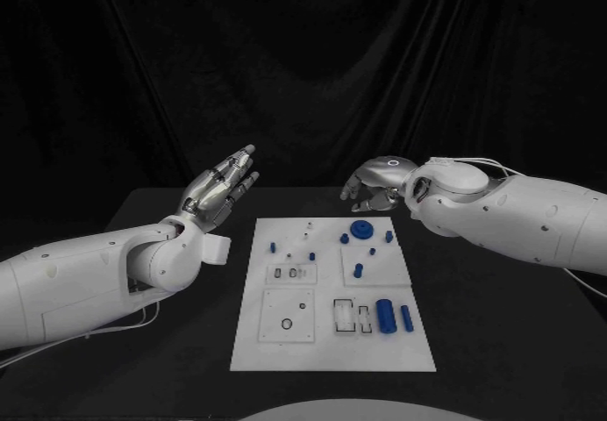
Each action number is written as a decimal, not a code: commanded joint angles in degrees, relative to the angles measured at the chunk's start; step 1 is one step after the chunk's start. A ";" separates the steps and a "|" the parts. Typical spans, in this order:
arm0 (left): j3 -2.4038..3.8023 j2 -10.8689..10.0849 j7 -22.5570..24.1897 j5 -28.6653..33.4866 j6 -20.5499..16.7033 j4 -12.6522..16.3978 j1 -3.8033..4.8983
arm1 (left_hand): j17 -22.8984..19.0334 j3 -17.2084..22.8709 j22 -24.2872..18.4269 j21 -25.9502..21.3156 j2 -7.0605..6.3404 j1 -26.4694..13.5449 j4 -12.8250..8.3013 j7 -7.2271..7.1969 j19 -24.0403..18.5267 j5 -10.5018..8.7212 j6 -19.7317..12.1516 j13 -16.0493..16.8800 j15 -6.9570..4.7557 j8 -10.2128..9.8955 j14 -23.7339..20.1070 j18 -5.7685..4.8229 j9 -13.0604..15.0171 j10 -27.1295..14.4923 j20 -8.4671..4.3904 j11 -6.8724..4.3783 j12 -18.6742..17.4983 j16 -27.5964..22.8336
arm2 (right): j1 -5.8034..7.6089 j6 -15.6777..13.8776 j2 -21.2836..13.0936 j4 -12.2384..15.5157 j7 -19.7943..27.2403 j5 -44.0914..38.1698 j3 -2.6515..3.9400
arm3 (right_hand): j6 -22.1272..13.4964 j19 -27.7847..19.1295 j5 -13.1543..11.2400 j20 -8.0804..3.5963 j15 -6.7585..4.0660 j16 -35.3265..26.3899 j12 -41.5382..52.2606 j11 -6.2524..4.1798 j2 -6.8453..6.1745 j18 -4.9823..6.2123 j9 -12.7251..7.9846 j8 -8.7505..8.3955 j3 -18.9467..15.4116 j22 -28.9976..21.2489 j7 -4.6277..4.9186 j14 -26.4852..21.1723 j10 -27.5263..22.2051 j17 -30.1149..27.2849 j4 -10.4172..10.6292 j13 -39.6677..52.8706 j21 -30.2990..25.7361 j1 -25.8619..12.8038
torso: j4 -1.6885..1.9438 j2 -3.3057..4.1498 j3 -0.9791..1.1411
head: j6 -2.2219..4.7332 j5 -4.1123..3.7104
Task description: Assemble the parts on the task board
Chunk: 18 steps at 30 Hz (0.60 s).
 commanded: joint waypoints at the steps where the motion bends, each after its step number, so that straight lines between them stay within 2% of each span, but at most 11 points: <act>1: 0.07 -0.17 2.67 -0.37 0.34 0.22 0.20 | -0.05 -0.35 -0.08 -0.33 -0.03 0.97 -0.02 -0.05 0.14 0.61 0.73 -0.10 0.79 0.42 -0.02 0.52 0.10 0.01 0.60 0.45 -0.38 -0.21 | -0.87 2.85 1.16 -1.48 -1.84 -8.95 0.04 | 0.40 0.76 0.35 0.20 0.08 2.57 -0.59 -0.15 -0.81 -0.89 0.44 -0.31 1.60 5.26 -0.20 1.00 0.57 3.46 0.06 0.16 4.02 0.06 | 0.05 0.02 -0.01 | -0.78 0.20; 2: 0.07 -0.23 2.60 -0.38 0.41 0.24 0.20 | -0.05 -0.33 -0.08 -0.33 -0.03 1.06 -0.03 -0.02 0.14 0.71 0.86 -0.10 0.90 0.44 -0.02 0.50 0.11 0.01 0.70 0.48 -0.38 -0.21 | -1.12 2.89 1.54 -1.90 -1.72 -9.20 0.04 | 0.43 0.60 0.26 0.39 -0.05 3.75 -0.98 -0.16 -1.45 -1.11 0.83 -0.47 2.97 7.69 -0.21 1.26 0.79 4.82 0.34 0.36 5.93 -0.20 | 0.07 0.02 -0.01 | -0.97 0.24; 7: 0.07 -0.51 2.35 -0.42 0.60 0.32 0.20 | -0.05 -0.31 -0.08 -0.33 -0.05 1.21 -0.06 0.01 0.14 0.88 0.94 -0.10 1.05 0.46 -0.02 0.48 0.12 0.01 0.84 0.51 -0.38 -0.21 | -2.21 3.15 3.04 -3.63 -1.34 -9.93 0.05 | 0.37 1.07 -0.91 0.41 0.04 5.26 -1.27 -0.24 -2.66 -1.43 1.30 -0.63 3.76 11.02 -0.24 1.82 0.74 6.87 0.91 0.78 8.26 -1.19 | 0.00 0.06 -0.02 | -1.60 0.45; 12: 0.07 -0.59 2.31 -0.43 0.79 0.27 0.20 | -0.05 -0.23 -0.08 -0.33 -0.09 1.60 -0.12 0.10 0.14 1.34 1.16 -0.10 1.25 0.49 -0.02 0.47 0.14 0.01 1.10 0.60 -0.38 -0.21 | -2.82 3.26 3.95 -4.72 -1.66 -11.23 0.05 | 0.28 1.28 -1.19 0.43 0.07 5.43 -1.25 -0.26 -2.90 -1.55 1.43 -0.70 3.98 11.96 -0.27 1.81 0.77 6.96 0.98 0.97 8.90 -1.32 | -0.02 -0.01 -0.03 | -2.25 0.35; 15: 0.07 -0.52 2.34 -0.44 1.04 0.18 0.20 | -0.05 -0.19 -0.08 -0.33 -0.10 1.78 -0.14 0.15 0.14 1.56 1.23 -0.10 1.29 0.50 -0.02 0.49 0.14 0.01 1.19 0.66 -0.38 -0.21 | -3.11 3.34 4.40 -5.30 -1.75 -12.03 0.05 | 0.17 1.40 -1.32 0.43 0.04 5.57 -1.27 -0.35 -3.06 -1.61 1.48 -0.75 4.07 12.43 -0.41 1.85 0.72 7.17 0.97 1.05 9.19 -1.35 | 0.02 0.06 -0.05 | -2.43 0.28; 18: 0.07 -0.48 2.39 -0.44 1.33 0.10 0.19 | -0.05 0.07 -0.08 -0.33 -0.23 2.74 -0.33 0.51 0.14 2.64 1.72 -0.10 1.34 0.59 -0.02 0.59 0.19 0.01 1.39 1.08 -0.38 -0.21 | -3.42 3.20 4.74 -5.85 -1.62 -12.38 0.05 | 0.00 1.36 -1.32 0.41 0.00 5.65 -1.34 -0.42 -3.12 -1.61 1.51 -0.83 4.23 12.61 -0.53 1.86 0.60 7.24 0.93 1.12 9.31 -1.28 | 0.08 0.06 -0.09 | -2.53 0.09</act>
